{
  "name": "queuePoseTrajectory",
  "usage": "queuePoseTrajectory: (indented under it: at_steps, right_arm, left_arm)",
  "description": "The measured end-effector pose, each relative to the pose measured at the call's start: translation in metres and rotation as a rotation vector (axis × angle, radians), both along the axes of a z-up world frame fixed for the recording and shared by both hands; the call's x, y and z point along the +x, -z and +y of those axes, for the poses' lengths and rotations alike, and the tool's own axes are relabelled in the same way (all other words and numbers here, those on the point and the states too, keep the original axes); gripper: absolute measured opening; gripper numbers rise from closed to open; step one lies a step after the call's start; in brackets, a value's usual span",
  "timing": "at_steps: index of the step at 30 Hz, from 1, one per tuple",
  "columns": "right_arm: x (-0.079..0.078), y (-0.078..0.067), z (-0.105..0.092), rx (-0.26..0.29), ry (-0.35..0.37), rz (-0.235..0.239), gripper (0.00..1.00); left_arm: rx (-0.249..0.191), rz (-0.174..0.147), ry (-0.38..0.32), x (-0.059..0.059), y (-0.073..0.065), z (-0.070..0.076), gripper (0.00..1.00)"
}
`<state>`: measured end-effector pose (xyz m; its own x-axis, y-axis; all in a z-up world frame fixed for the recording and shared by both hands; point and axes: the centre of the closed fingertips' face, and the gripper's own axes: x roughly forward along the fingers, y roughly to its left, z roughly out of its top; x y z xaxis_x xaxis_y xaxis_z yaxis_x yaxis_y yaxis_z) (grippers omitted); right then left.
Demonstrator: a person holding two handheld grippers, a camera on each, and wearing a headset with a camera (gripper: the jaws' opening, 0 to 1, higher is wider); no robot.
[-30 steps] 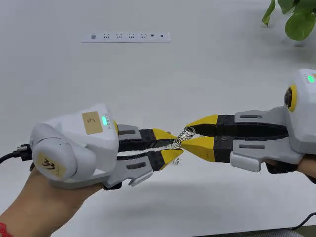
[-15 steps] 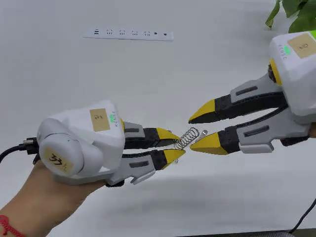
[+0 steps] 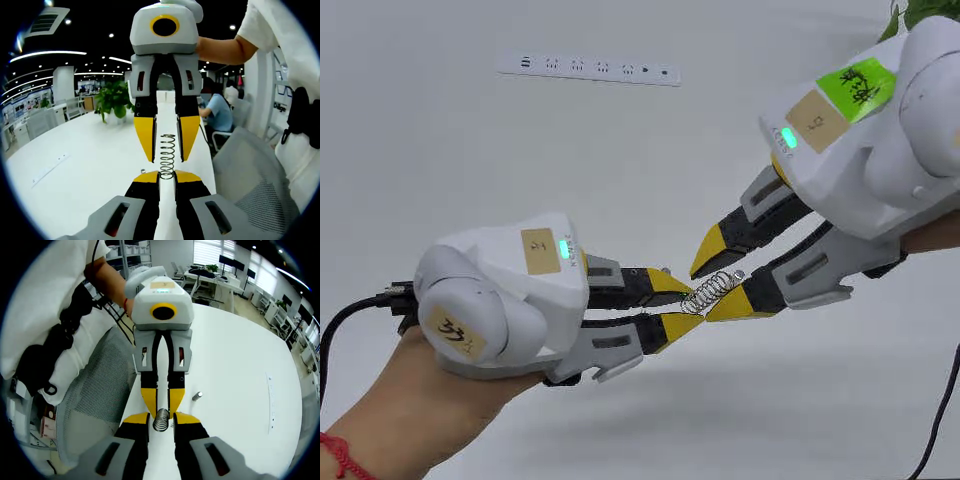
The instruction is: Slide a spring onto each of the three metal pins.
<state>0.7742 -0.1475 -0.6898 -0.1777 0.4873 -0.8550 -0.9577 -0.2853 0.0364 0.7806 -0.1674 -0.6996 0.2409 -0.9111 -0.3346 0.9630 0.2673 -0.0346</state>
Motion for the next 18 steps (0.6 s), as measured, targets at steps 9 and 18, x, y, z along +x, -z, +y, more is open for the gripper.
queuePoseTrajectory:
  at_steps: [9, 18]
  right_arm:
    - [0.0006, 0.0019, -0.0029, -0.044, -0.053, -0.003, 0.15]
    - [0.0021, 0.0016, -0.0006, -0.045, -0.059, -0.008, 0.12]
  left_arm:
    - [-0.008, 0.002, -0.004, 0.0010, -0.0005, 0.0009, 0.10]
    - [-0.011, 0.003, -0.009, 0.0026, -0.0006, 0.0021, 0.10]
